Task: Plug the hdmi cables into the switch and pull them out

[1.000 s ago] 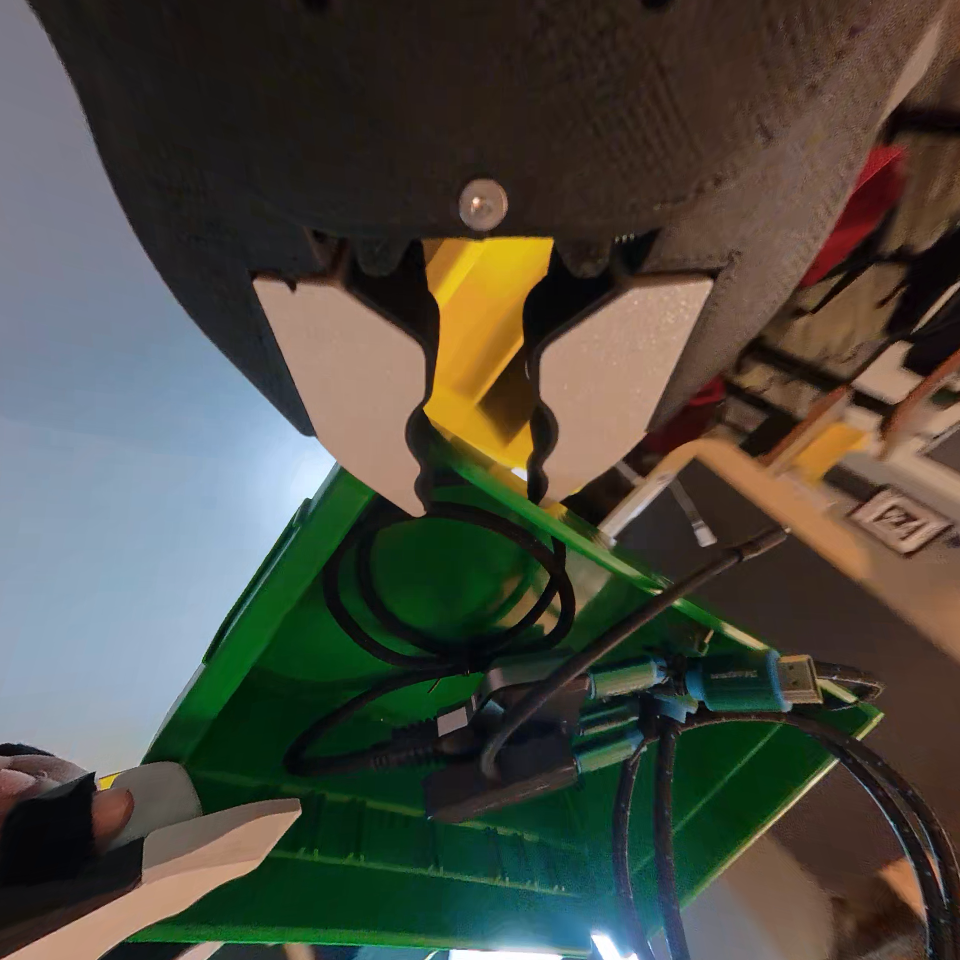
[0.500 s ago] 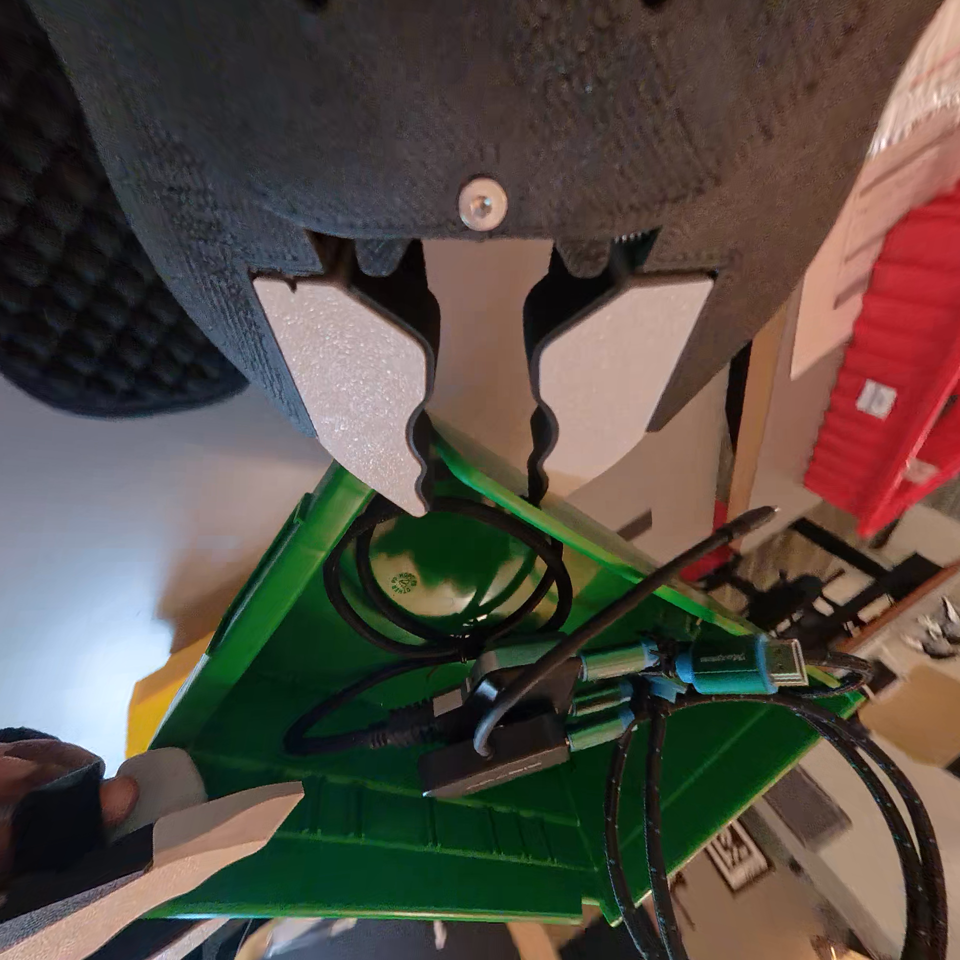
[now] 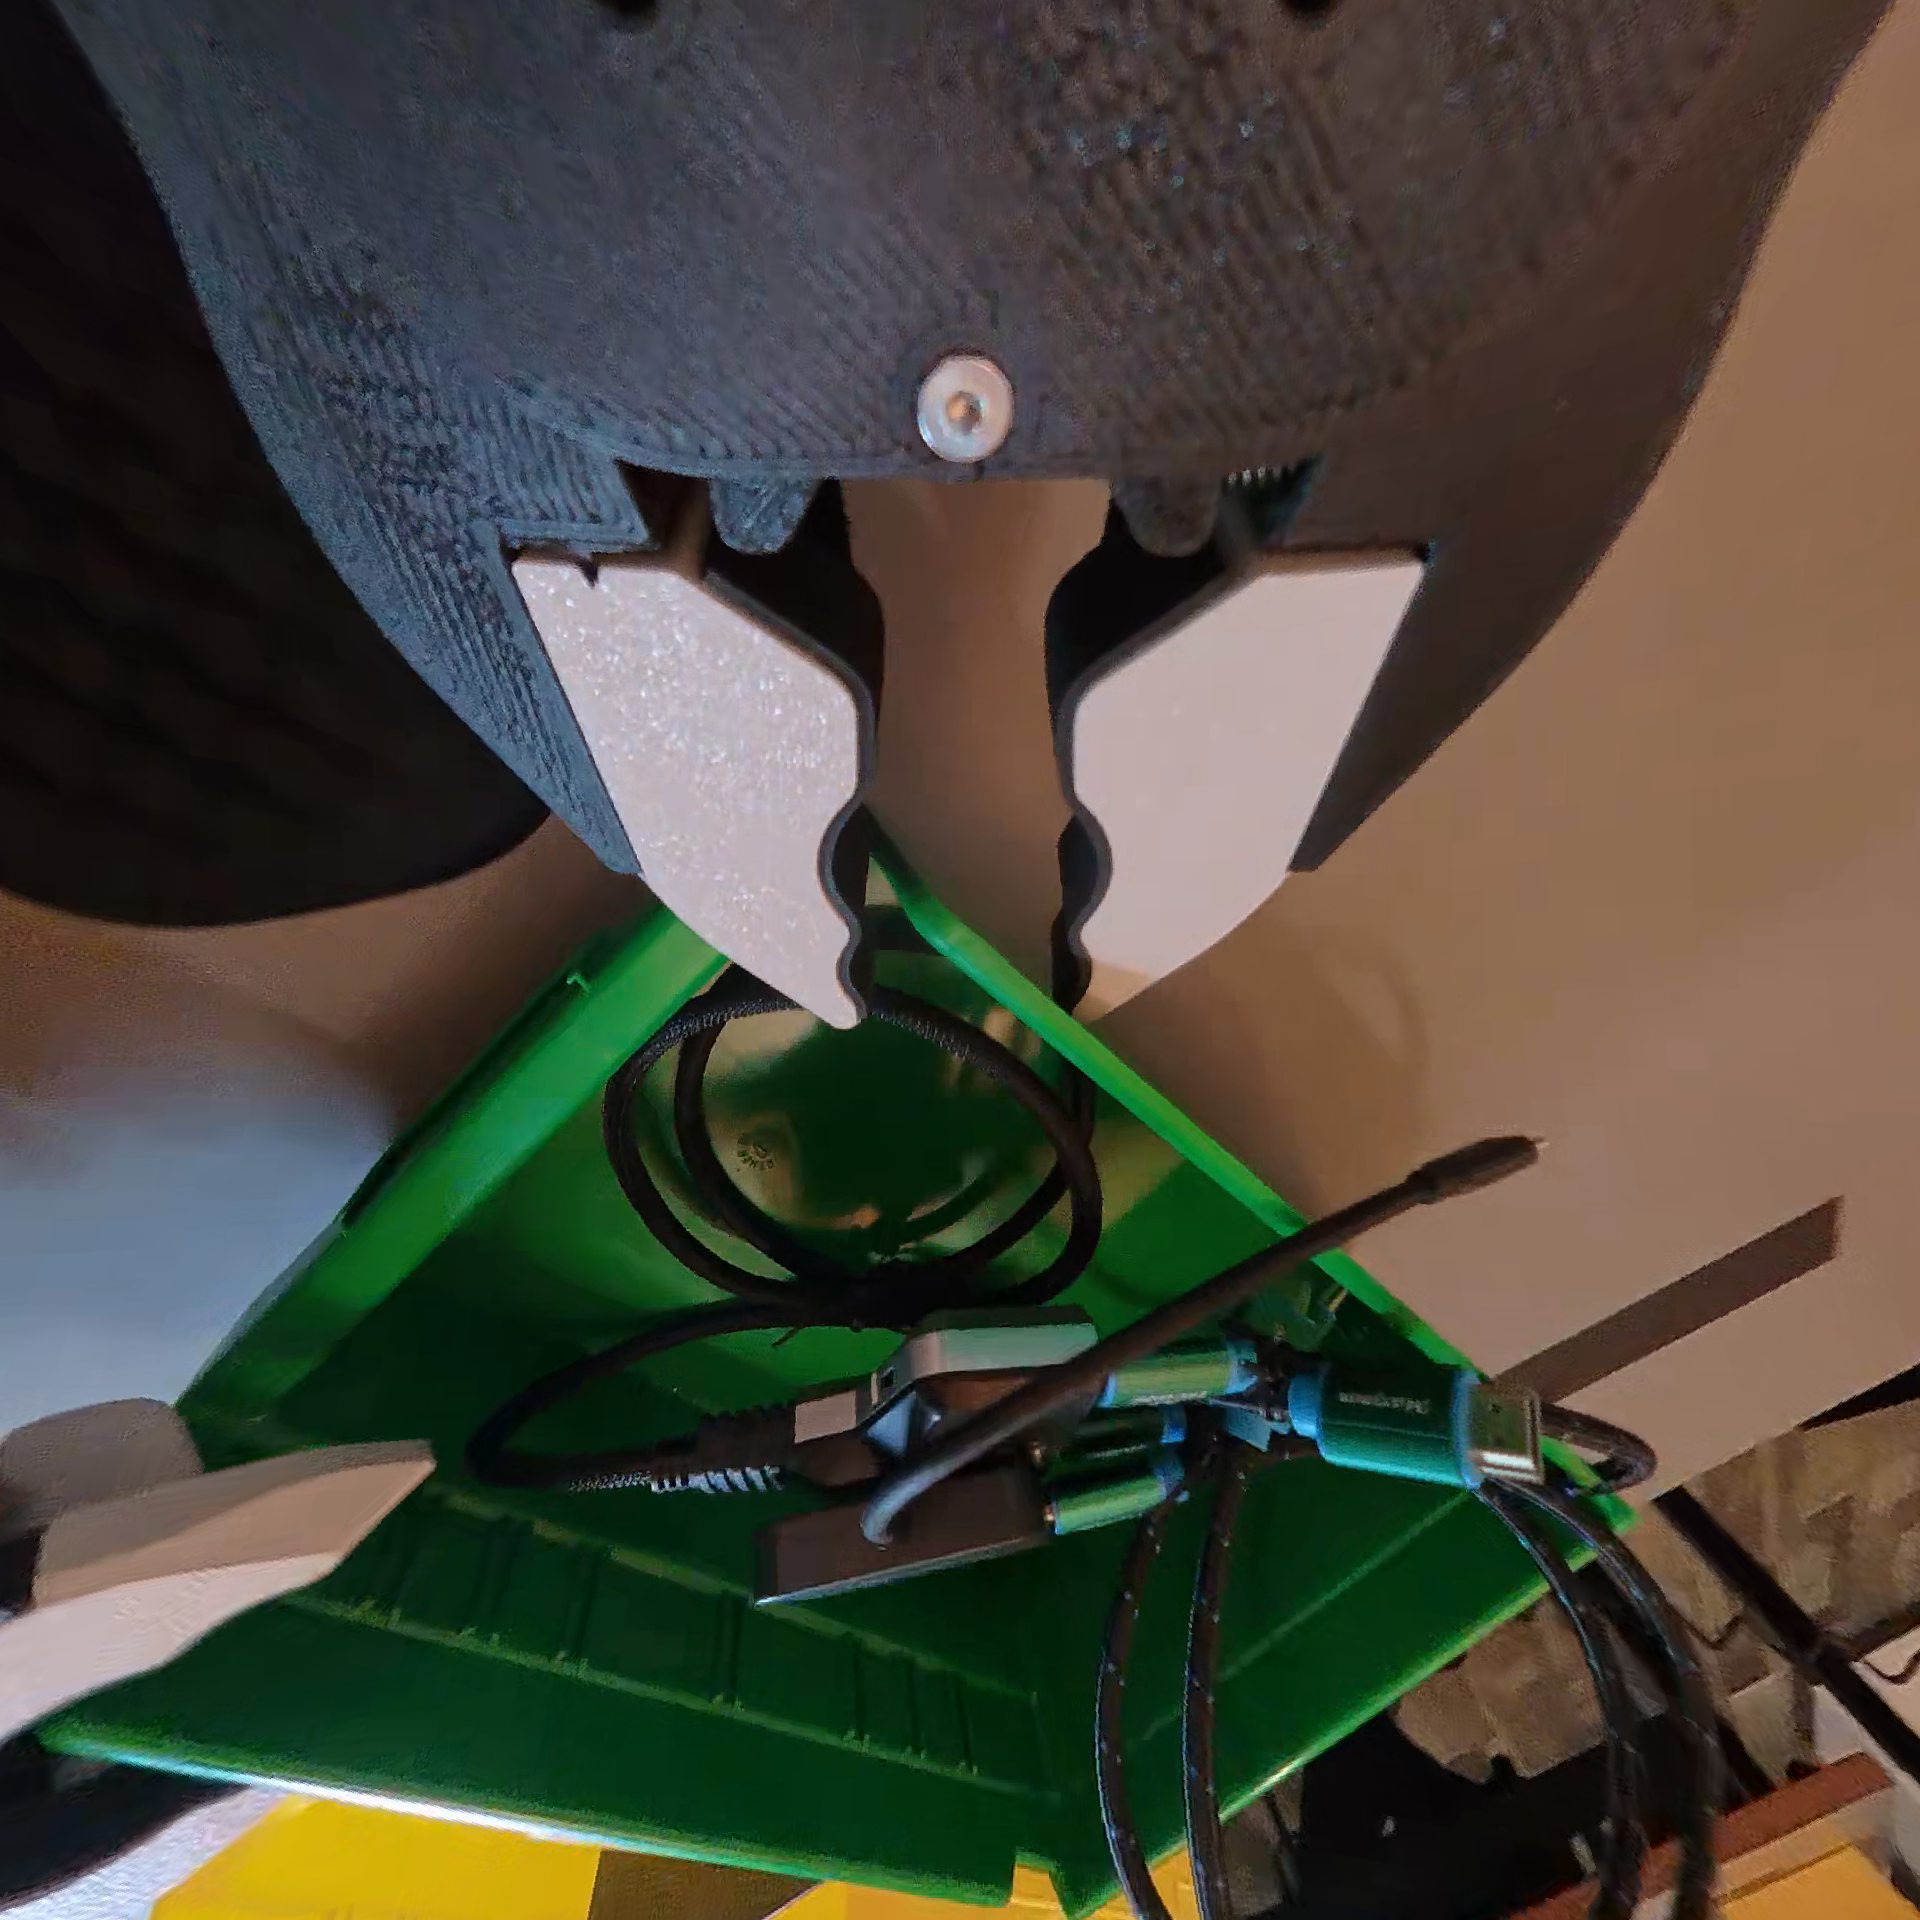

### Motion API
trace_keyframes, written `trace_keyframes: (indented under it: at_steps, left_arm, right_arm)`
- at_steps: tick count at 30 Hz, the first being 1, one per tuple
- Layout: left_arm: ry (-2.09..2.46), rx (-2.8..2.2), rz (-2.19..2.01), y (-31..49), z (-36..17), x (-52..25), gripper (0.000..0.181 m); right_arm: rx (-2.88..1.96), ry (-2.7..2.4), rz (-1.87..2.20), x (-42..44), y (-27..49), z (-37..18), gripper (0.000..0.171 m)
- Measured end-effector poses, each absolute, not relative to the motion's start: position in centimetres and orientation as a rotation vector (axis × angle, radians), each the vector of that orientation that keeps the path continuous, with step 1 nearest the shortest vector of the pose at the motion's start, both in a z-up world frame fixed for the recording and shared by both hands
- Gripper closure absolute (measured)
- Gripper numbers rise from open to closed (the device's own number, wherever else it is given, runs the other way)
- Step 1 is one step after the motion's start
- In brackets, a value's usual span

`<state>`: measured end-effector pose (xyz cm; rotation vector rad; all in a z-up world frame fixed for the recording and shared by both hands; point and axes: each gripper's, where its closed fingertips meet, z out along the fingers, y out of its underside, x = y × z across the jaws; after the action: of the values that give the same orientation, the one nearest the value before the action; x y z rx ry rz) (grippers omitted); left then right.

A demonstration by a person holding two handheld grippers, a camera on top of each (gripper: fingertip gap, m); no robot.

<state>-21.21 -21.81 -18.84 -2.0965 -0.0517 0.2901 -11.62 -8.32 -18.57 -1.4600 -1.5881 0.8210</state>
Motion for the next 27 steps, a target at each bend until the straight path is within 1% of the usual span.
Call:
trace_keyframes:
  at_steps: [1, 3, 5, 6, 8, 10, 11, 12, 13, 14, 15, 17, 18, 19, 20, 21, 24, 27]
  left_arm:
    - [-0.027, -2.084, 0.263, -20.9, -18.9, -20.7, 0.147]
    - [0.039, -2.068, 0.244, -19.6, -18.4, -19.7, 0.145]
    - [0.062, -1.969, 0.332, -18.8, -15.3, -20.1, 0.144]
    - [0.089, -1.934, 0.361, -18.7, -13.7, -19.9, 0.144]
    - [0.205, -1.916, 0.392, -18.1, -11.4, -18.2, 0.141]
    - [0.379, -2.000, 0.377, -17.1, -11.7, -15.2, 0.134]
    - [0.484, -2.074, 0.347, -16.7, -12.8, -13.5, 0.129]
    - [0.590, -2.153, 0.328, -16.4, -14.3, -12.1, 0.125]
    - [0.684, -2.214, 0.345, -16.0, -15.7, -11.3, 0.125]
    - [0.764, -2.264, 0.381, -15.6, -17.1, -11.1, 0.126]
    - [0.831, -2.323, 0.402, -15.2, -18.6, -11.1, 0.125]
    - [0.921, -2.427, 0.408, -14.7, -21.2, -11.5, 0.126]
    - [0.955, -2.456, 0.392, -14.5, -22.2, -11.6, 0.133]
    - [0.987, -2.477, 0.343, -14.4, -23.0, -11.4, 0.139]
    - [1.001, -2.498, 0.277, -14.5, -23.5, -11.0, 0.150]
    - [0.989, -2.508, 0.250, -14.5, -23.7, -10.9, 0.154]
    - [0.932, -2.510, 0.245, -14.4, -23.7, -11.0, 0.153]
    - [0.857, -2.515, 0.289, -14.7, -23.7, -10.9, 0.151]
  right_arm:
    - [-1.447, -1.622, 0.801, -10.4, -7.8, -18.6, 0.120]
    - [-1.412, -1.692, 0.810, -8.0, -7.2, -18.1, 0.119]
    - [-1.306, -1.744, 0.757, -5.9, -5.7, -16.5, 0.115]
    - [-1.244, -1.796, 0.709, -5.0, -4.7, -16.0, 0.108]
    - [-1.173, -1.949, 0.561, -3.6, -2.0, -16.4, 0.111]
    - [-1.119, -2.030, 0.349, -3.2, 2.2, -17.4, 0.106]
    - [-1.099, -2.086, 0.272, -3.1, 4.0, -18.3, 0.104]
    - [-1.124, -2.152, 0.182, -2.8, 5.7, -19.6, 0.097]
    - [-1.136, -2.211, 0.093, -2.6, 7.4, -20.9, 0.093]
    - [-1.126, -2.237, 0.024, -2.7, 8.9, -21.9, 0.094]
    - [-1.112, -2.252, -0.039, -2.8, 10.3, -22.9, 0.101]
    - [-1.135, -2.303, -0.086, -2.4, 11.6, -24.6, 0.126]
    - [-1.159, -2.301, -0.018, -2.4, 11.2, -24.8, 0.136]
    - [-1.163, -2.284, -0.002, -2.2, 11.2, -24.8, 0.135]
    - [-1.161, -2.262, 0.001, -1.8, 11.1, -24.6, 0.135]
    - [-1.175, -2.233, 0.010, -1.2, 10.9, -24.2, 0.136]
    - [-1.241, -2.167, 0.006, 1.8, 10.3, -23.7, 0.138]
    - [-1.224, -2.128, -0.114, 5.9, 10.7, -23.5, 0.141]
